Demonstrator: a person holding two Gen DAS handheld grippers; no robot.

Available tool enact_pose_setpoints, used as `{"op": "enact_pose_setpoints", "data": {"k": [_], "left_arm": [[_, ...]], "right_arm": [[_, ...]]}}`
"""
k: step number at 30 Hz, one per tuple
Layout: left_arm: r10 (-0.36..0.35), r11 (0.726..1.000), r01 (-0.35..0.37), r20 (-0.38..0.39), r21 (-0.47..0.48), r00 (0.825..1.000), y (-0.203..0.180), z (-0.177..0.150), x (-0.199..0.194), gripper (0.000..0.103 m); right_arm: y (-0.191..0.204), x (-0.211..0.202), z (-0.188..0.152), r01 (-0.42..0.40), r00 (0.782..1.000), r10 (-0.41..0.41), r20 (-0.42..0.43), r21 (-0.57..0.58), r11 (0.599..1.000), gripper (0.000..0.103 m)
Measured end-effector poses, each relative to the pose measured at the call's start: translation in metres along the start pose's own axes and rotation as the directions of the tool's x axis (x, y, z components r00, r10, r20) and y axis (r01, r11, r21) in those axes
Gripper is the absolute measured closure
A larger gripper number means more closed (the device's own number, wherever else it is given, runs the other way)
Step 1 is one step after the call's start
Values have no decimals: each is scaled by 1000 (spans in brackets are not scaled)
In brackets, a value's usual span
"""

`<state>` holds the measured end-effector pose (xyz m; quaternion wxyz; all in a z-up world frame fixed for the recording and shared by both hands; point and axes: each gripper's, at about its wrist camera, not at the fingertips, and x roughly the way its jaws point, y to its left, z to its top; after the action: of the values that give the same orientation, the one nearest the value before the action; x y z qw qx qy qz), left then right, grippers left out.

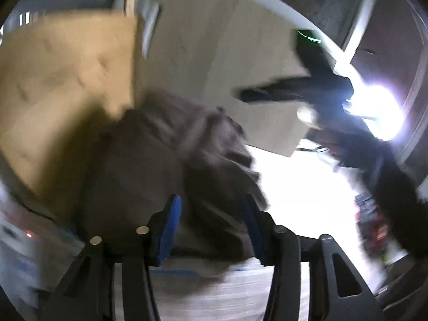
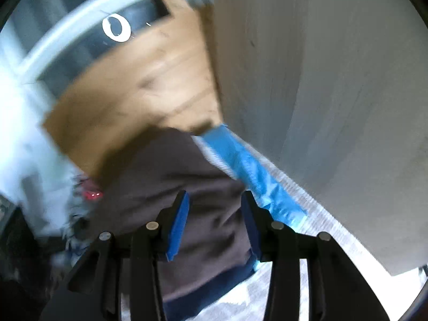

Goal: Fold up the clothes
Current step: 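Lower the fleece bundle onto the dark clothes stack and open both grippers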

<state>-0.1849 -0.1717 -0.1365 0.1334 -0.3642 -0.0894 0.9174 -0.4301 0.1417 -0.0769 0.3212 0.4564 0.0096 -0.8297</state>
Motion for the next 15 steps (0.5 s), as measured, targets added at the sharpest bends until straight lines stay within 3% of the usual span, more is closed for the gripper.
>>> {"op": "enact_pose_setpoints", "data": {"k": [2,7,12,13,15], "left_arm": [[61,997,-61,-11,57,998,7,-1,-2,56],[47,996,-38,-109,82,993,16,0,39,56],[43,996,-31,-143,85,989,16,2,57,56],[42,996,-29,-146,87,988,15,1,56,55],[39,996,-25,-152,91,988,13,-1,56,54]], "right_arm": [[19,-14,-26,-39,999,39,-1,-14,999,63],[64,9,-95,-107,988,100,-114,-56,993,63],[89,38,-117,-65,983,31,-180,-186,980,64],[92,43,-118,-52,982,12,-187,-207,977,69],[91,41,-113,-51,980,8,-201,-206,977,99]]}}
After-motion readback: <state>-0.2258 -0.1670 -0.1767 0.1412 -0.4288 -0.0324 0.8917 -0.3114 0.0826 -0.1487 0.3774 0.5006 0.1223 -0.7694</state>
